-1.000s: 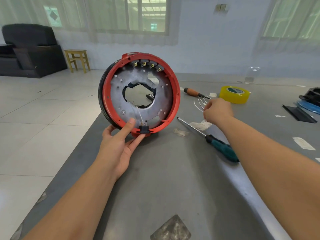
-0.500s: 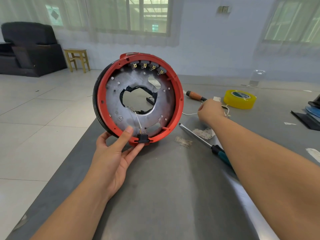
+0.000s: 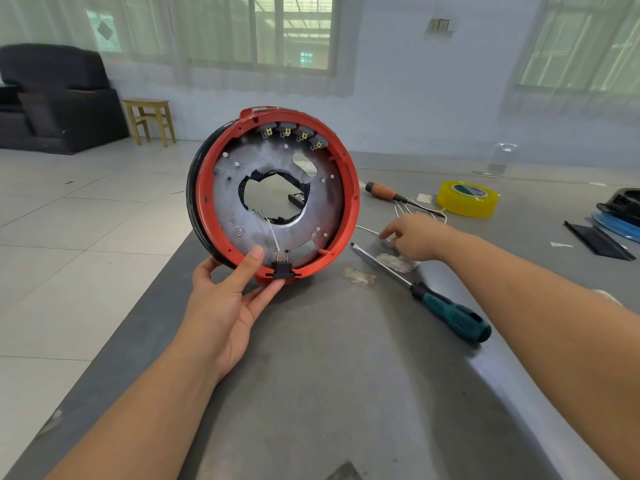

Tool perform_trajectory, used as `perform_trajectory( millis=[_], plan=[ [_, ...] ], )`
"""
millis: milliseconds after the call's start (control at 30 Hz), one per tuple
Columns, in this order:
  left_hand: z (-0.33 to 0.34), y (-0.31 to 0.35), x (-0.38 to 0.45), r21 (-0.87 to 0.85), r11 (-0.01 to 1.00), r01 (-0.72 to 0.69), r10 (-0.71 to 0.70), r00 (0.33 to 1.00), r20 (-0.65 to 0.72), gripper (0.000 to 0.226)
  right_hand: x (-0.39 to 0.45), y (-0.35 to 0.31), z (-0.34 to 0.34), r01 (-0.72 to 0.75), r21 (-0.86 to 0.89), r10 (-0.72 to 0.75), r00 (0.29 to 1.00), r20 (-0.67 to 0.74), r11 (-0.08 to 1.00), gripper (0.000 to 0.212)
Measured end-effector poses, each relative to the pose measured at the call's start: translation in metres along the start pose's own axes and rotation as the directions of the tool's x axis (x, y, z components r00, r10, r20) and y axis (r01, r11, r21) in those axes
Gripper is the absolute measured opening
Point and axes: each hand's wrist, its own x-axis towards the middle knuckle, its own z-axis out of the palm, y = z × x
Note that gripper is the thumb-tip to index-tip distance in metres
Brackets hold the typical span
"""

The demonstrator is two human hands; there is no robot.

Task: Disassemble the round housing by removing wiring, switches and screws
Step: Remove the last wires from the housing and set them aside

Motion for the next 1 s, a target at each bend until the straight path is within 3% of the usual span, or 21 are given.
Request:
perform_trajectory(
  millis=[133, 400, 567, 733, 900, 1000],
  plan=[
    [0.0, 0.0, 0.001, 0.003, 1.0, -0.001, 0.001, 1.0, 0.01, 0.08, 0.005, -0.006, 0.009, 0.039, -0.102, -0.035, 0.998, 0.047, 0.994, 0.038],
    [0.0, 0.0, 0.001, 0.0, 1.0, 0.006, -0.006, 1.0, 0.013, 0.08, 0.025, -0.03, 0.009, -0.131, -0.151, 0.134, 0.991, 0.014, 0.98, 0.03],
    [0.0, 0.0, 0.001, -0.012, 1.0, 0.008, -0.008, 1.0, 0.007, 0.08, 0.039, -0.036, 0.01, -0.233, -0.099, 0.23, 0.972, -0.044, 0.967, 0.031],
    [0.001, 0.0, 0.0, -0.015, 1.0, 0.012, -0.011, 1.0, 0.015, 0.08, 0.051, -0.042, 0.011, -0.293, 0.019, 0.293, 0.954, -0.068, 0.956, 0.016],
    [0.0, 0.0, -0.001, -0.023, 1.0, 0.014, -0.014, 1.0, 0.017, 0.081, 0.062, -0.048, 0.015, -0.347, 0.032, 0.348, 0.936, -0.052, 0.937, 0.039],
    [0.0, 0.0, 0.0, -0.034, 0.999, 0.018, -0.018, 1.0, 0.021, 0.08, 0.066, -0.053, 0.018, -0.325, 0.011, 0.325, 0.945, -0.037, 0.946, 0.04]
  ],
)
